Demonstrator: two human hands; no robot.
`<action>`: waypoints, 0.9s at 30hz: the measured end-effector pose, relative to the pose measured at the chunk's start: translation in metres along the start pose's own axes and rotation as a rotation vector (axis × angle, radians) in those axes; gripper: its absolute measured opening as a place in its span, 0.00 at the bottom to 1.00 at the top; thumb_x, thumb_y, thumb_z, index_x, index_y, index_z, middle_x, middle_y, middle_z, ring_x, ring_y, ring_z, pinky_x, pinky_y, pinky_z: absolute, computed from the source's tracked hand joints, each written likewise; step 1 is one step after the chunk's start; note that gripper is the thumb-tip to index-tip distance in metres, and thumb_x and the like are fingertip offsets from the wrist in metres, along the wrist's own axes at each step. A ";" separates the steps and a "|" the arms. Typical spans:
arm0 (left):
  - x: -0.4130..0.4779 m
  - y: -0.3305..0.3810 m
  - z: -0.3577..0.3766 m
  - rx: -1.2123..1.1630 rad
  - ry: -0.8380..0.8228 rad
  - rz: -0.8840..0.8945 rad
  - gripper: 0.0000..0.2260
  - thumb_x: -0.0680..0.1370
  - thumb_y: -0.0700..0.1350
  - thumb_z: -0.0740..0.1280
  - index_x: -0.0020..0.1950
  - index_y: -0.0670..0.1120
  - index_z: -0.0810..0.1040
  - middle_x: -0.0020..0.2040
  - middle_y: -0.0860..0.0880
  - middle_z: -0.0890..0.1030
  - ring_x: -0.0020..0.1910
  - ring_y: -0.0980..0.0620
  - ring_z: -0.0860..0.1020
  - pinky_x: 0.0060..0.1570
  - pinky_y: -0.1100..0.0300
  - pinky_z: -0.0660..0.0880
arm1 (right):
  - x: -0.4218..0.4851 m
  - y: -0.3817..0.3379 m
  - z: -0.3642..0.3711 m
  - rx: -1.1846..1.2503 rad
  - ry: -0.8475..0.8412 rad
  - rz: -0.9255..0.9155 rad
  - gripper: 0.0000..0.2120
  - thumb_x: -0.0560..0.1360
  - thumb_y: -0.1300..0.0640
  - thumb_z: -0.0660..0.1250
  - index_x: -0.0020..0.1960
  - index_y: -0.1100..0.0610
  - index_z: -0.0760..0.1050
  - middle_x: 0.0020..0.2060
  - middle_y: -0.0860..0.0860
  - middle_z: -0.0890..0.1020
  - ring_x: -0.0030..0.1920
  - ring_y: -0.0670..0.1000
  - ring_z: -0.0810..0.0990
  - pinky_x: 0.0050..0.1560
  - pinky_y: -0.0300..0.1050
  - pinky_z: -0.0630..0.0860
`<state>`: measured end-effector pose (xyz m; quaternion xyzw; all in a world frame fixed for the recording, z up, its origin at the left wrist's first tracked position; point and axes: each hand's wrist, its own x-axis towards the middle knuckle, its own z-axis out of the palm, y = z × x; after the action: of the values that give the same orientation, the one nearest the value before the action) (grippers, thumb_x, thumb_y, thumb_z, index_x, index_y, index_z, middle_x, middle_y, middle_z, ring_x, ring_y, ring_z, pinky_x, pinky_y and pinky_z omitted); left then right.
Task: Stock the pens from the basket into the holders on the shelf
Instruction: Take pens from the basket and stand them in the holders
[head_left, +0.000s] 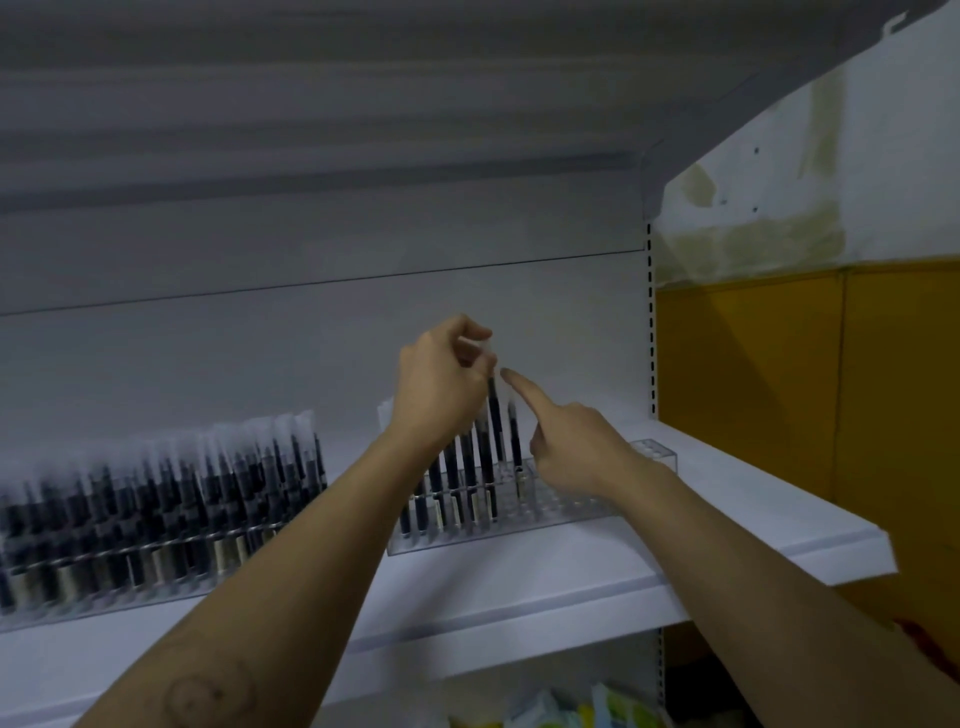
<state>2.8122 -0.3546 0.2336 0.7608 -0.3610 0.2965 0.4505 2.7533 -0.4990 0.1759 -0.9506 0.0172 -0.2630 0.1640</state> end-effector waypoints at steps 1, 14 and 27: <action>0.000 -0.001 0.000 -0.003 -0.004 -0.003 0.06 0.78 0.44 0.68 0.54 0.49 0.78 0.43 0.54 0.80 0.40 0.65 0.77 0.34 0.75 0.69 | -0.001 -0.001 0.001 -0.004 0.008 0.006 0.46 0.73 0.62 0.63 0.74 0.35 0.36 0.34 0.53 0.80 0.34 0.52 0.77 0.40 0.51 0.79; 0.003 -0.004 0.001 0.084 -0.111 0.014 0.06 0.79 0.41 0.67 0.55 0.46 0.76 0.40 0.56 0.77 0.34 0.65 0.76 0.27 0.76 0.69 | -0.004 -0.003 -0.002 -0.039 0.003 0.027 0.43 0.73 0.61 0.63 0.76 0.38 0.41 0.41 0.56 0.82 0.41 0.57 0.79 0.48 0.52 0.79; -0.002 -0.017 0.007 0.511 -0.241 0.146 0.12 0.77 0.50 0.66 0.59 0.50 0.78 0.57 0.50 0.81 0.57 0.49 0.77 0.70 0.53 0.58 | -0.003 -0.003 0.000 -0.061 -0.015 0.042 0.45 0.73 0.59 0.64 0.75 0.35 0.39 0.41 0.54 0.82 0.41 0.55 0.79 0.47 0.51 0.79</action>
<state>2.8262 -0.3545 0.2208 0.8514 -0.3794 0.3169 0.1754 2.7508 -0.4954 0.1759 -0.9565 0.0437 -0.2518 0.1408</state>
